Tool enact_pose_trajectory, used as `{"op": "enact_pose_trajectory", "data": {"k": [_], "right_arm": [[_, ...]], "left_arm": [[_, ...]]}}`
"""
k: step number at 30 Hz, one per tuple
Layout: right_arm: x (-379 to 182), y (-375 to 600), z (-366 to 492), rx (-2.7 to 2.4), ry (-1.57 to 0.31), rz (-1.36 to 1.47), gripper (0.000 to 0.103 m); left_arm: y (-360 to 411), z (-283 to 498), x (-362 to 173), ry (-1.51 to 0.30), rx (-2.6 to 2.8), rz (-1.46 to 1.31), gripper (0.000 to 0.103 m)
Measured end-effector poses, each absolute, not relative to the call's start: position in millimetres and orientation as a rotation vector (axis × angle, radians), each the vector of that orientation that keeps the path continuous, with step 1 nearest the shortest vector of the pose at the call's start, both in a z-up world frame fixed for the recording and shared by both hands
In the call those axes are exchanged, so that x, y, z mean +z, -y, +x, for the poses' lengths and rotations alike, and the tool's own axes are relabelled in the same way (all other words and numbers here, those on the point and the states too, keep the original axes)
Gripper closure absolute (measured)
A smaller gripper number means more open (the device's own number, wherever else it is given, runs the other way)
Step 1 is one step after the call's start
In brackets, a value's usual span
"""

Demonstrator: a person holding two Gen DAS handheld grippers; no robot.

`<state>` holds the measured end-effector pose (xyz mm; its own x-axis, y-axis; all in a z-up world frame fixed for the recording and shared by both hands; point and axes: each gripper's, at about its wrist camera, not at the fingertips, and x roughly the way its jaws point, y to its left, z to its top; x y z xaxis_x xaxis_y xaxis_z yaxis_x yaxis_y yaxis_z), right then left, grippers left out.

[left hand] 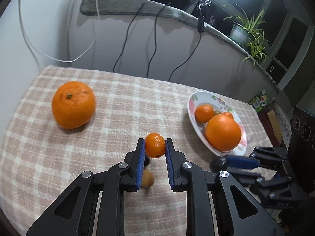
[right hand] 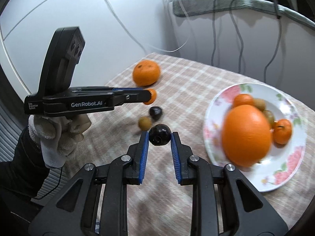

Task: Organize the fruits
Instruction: 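Carry the small orange with the left gripper while the right carries the plum to the plate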

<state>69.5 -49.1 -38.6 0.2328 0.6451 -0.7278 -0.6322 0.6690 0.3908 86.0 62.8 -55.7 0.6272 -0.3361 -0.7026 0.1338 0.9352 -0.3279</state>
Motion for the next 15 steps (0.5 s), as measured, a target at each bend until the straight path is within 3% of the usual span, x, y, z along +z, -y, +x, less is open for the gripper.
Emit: {"op": "enact_pose_trajectory", "data": {"k": [15], "right_arm": [[-25.3,127.2,92.4,0.727,-0.966,0.065,0.079]], "left_arm": [[-23.0,108.6,-49.9,-0.857,-0.332,-0.219,0.085]]}}
